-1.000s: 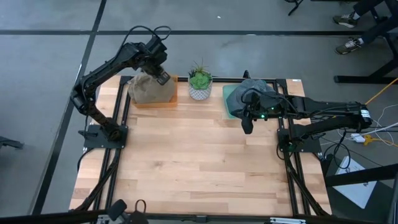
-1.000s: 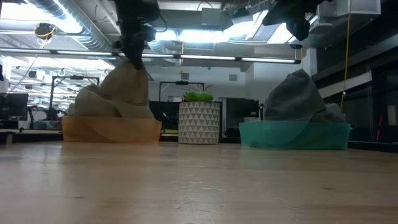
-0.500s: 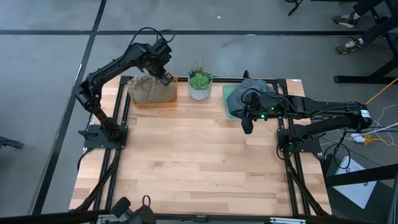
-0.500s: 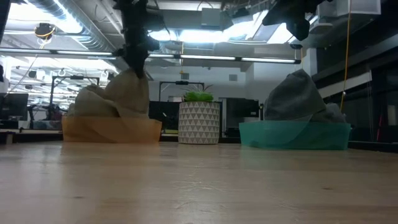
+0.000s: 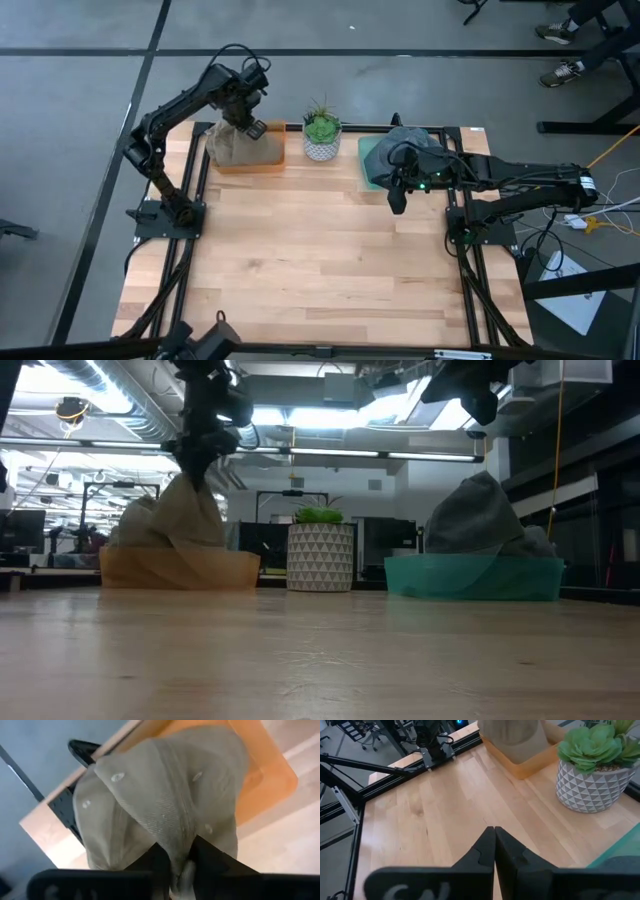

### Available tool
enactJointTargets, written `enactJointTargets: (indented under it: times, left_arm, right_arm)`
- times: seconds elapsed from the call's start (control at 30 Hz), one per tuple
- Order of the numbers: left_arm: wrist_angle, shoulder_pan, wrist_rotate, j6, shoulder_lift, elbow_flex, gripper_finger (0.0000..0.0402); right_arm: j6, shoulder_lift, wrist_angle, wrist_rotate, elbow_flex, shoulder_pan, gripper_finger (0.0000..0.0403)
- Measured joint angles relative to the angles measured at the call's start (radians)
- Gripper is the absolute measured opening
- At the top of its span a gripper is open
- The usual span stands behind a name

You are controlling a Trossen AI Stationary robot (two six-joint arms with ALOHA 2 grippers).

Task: Pick & Place hat
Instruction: Put the brown cap into the orange bin

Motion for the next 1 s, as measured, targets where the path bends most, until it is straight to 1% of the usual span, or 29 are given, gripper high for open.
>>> enactJointTargets:
  times: [0.2,0.37,0.5,0.6,0.8,0.87,0.93,0.97,1.0]
  left_arm:
    - [-0.033,0.018,0.041,0.000,0.000,0.000,0.0094]
    - [-0.033,0.034,0.049,0.000,0.000,0.000,0.0151]
    - [-0.022,0.066,0.052,0.037,-0.001,0.000,0.0196]
    - [-0.001,0.094,0.110,0.055,-0.021,0.000,0.0218]
    - [0.100,0.123,0.241,0.042,-0.109,0.000,0.0224]
    - [0.139,0.112,0.272,0.044,-0.140,0.000,0.0222]
    - [0.168,0.088,0.315,0.083,-0.157,0.001,0.0218]
    - [0.166,0.073,0.316,0.113,-0.159,0.001,0.0214]
    - [0.157,0.056,0.297,0.137,-0.159,0.001,0.0209]
  right_arm:
    - [-0.001,0.000,0.000,0.000,0.000,0.000,0.0004]
    - [-0.001,0.000,0.000,0.000,0.000,0.000,0.0004]
    - [-0.001,0.000,0.000,0.000,0.000,0.000,0.0004]
    - [0.000,0.000,0.000,0.000,0.000,0.000,0.0004]
    - [0.001,0.000,0.000,0.000,0.000,0.000,0.0004]
    - [0.002,0.000,0.000,0.000,0.000,0.000,0.0004]
    - [0.002,0.000,0.000,0.000,0.000,0.000,0.0004]
    - [0.002,0.000,0.000,0.000,0.000,0.000,0.0004]
    - [0.002,0.000,0.000,0.000,0.000,0.000,0.0004]
